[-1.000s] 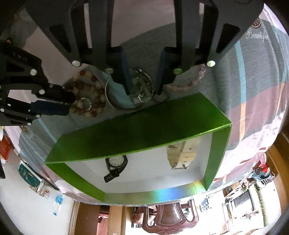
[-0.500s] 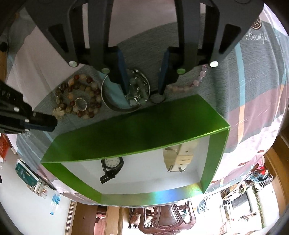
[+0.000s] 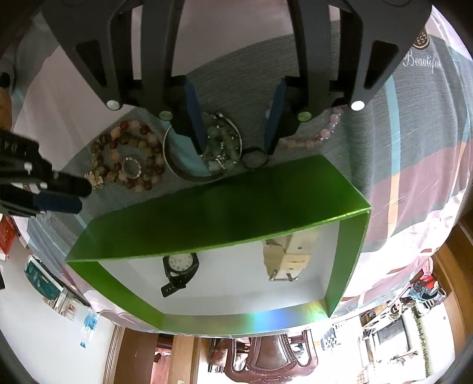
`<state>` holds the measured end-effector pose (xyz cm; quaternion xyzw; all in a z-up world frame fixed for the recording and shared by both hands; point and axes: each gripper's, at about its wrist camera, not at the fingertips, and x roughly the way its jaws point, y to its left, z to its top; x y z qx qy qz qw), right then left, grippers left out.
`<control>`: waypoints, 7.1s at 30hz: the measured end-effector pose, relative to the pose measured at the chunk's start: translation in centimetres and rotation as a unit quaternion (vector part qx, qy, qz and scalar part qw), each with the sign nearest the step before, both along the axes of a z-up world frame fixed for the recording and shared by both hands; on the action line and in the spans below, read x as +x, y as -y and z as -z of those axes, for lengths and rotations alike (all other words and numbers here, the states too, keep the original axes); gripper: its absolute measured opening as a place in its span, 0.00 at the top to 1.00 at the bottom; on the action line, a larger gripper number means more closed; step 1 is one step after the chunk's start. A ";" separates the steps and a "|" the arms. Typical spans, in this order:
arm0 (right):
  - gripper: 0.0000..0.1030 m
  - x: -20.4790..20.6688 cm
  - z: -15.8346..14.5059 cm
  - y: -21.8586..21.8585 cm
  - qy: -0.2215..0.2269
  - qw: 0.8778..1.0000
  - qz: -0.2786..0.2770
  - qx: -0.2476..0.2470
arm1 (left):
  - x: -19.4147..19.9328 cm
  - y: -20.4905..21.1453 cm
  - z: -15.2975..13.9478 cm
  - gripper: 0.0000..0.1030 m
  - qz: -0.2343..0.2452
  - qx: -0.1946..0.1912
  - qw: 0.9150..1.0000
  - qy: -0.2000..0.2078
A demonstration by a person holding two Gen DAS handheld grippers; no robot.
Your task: Organize jewelry
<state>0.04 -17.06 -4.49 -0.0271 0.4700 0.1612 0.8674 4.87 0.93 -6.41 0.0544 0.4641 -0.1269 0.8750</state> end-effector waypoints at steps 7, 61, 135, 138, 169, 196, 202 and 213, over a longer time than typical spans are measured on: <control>0.64 0.1 1.0 -0.8 -0.017 1.000 -0.012 -0.016 | 0.1 0.0 -0.3 0.57 -0.002 -0.014 1.000 0.026; 0.82 -0.5 0.8 -1.1 0.006 1.000 -0.012 -0.006 | -0.6 -0.7 -1.5 0.93 -0.008 -0.015 0.998 0.054; 0.74 0.6 0.2 -0.1 0.006 1.000 -0.004 -0.014 | -0.3 1.9 -0.1 0.48 0.087 0.017 0.996 -0.012; 0.74 -0.1 0.1 -1.1 0.013 0.999 -0.028 -0.015 | -0.2 1.9 0.2 0.45 0.087 0.018 0.996 -0.015; 0.88 -0.3 -0.3 -0.7 0.019 0.999 -0.044 0.021 | -0.2 1.9 0.3 0.41 0.085 0.015 0.996 -0.016; 0.68 -0.1 1.6 -1.9 0.004 0.998 -0.056 -0.020 | -0.5 2.1 0.6 0.52 0.093 0.016 0.995 -0.021; 0.68 -0.3 1.7 -2.0 0.015 0.998 -0.057 -0.026 | -0.5 2.1 0.6 0.52 0.093 0.016 0.995 -0.021; 1.00 -0.4 2.0 -2.7 0.014 0.997 -0.065 -0.031 | -0.4 1.8 0.5 0.78 0.084 0.014 0.996 -0.018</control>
